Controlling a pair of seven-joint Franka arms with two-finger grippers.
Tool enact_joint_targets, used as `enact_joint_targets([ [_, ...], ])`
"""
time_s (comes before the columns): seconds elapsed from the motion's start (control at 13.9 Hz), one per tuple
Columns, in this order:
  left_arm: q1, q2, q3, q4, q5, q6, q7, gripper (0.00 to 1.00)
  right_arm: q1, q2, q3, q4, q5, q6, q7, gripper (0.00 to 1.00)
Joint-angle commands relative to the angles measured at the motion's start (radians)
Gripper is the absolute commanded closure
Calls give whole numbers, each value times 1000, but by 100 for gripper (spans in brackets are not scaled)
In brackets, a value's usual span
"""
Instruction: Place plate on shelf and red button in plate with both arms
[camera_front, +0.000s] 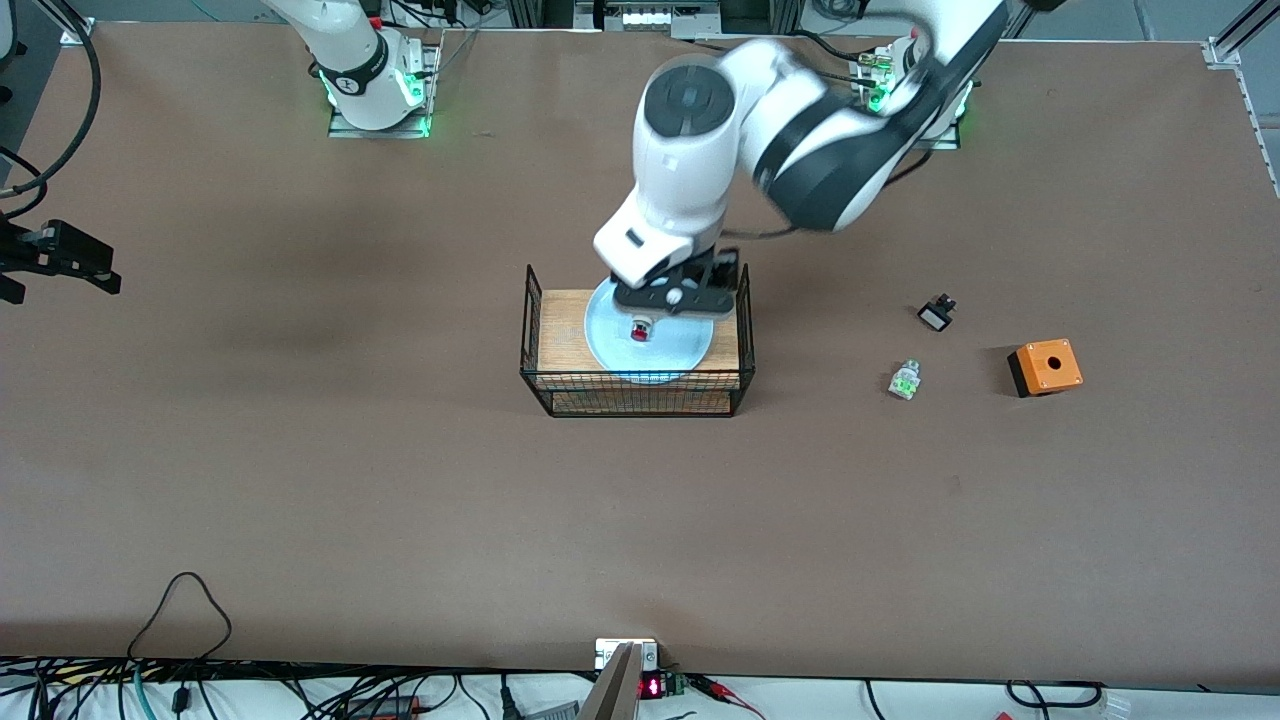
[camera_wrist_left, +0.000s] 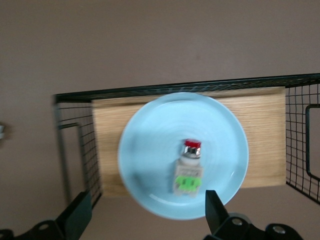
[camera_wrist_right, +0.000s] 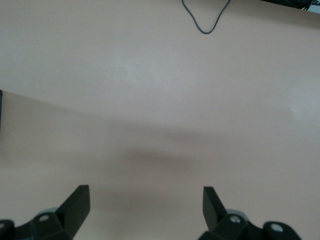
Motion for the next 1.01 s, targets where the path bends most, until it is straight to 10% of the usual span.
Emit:
enact_joint_targets([
  [0.0, 78, -96, -15, -21, -9, -106, 7, 0, 5, 9, 2, 23, -11, -6, -2, 0],
  [0.43, 330, -227, 19, -27, -174, -210, 390, 0, 13, 9, 2, 23, -12, -3, -2, 0],
  [0.94, 298, -496, 477, -265, -354, -214, 849, 0, 13, 9, 1, 24, -12, -3, -2, 0],
])
